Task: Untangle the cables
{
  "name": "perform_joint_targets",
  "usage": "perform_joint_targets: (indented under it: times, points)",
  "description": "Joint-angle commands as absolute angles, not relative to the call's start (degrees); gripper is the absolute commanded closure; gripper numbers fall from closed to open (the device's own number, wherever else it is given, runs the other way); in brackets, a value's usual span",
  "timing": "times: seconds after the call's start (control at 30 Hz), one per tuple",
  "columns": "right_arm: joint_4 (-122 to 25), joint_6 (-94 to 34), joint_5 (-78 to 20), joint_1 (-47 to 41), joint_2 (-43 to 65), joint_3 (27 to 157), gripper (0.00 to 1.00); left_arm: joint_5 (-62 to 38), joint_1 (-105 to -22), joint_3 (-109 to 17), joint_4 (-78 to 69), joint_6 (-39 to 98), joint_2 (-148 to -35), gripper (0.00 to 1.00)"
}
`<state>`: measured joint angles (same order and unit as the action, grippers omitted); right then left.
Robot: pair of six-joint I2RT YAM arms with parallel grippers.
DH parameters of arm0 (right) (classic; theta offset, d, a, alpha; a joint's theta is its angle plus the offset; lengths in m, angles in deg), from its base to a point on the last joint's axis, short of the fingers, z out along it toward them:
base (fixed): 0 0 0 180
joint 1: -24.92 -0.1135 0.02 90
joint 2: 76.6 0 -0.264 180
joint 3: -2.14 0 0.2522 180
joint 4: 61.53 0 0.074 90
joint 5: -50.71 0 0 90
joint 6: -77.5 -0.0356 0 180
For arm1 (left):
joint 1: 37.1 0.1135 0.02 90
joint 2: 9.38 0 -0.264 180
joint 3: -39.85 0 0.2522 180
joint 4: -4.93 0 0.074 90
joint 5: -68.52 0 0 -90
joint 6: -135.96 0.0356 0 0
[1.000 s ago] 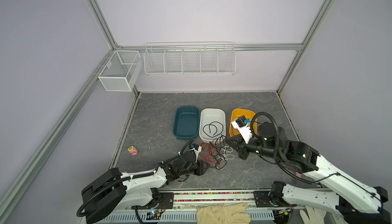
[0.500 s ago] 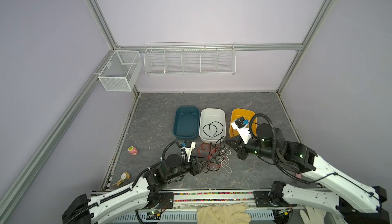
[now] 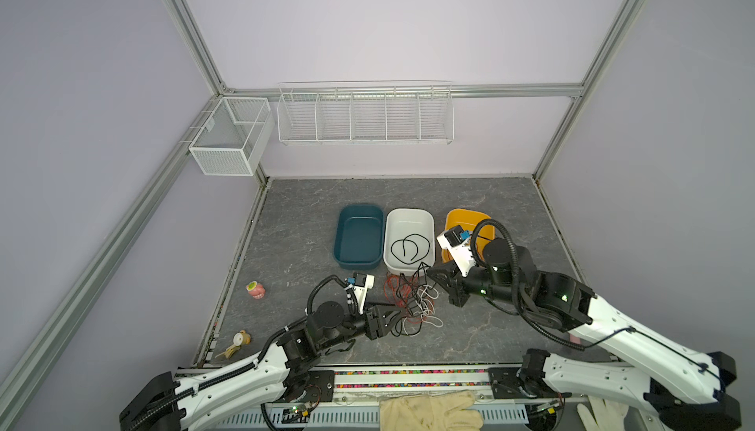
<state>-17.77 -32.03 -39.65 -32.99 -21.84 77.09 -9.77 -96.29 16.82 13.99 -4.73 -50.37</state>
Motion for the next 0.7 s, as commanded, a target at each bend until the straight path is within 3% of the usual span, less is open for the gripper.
perform_joint_targets:
  times: [0.0, 0.5, 0.67]
  points:
    - [-20.99, -32.68, -38.97, -33.17, -22.57, 76.24, 0.94, -9.7, -96.76, 16.26, 19.93, -7.22, -50.83, 0.43]
    - [-23.12, -33.83, -35.34, -33.5, -22.52, 74.62, 0.93, -17.67, -96.94, 13.12, 14.42, -6.0, -49.21, 0.37]
    - [-23.75, -34.22, -34.68, -33.78, -22.98, 74.63, 0.94, -17.15, -96.95, 12.36, 15.06, -6.32, -52.26, 0.39]
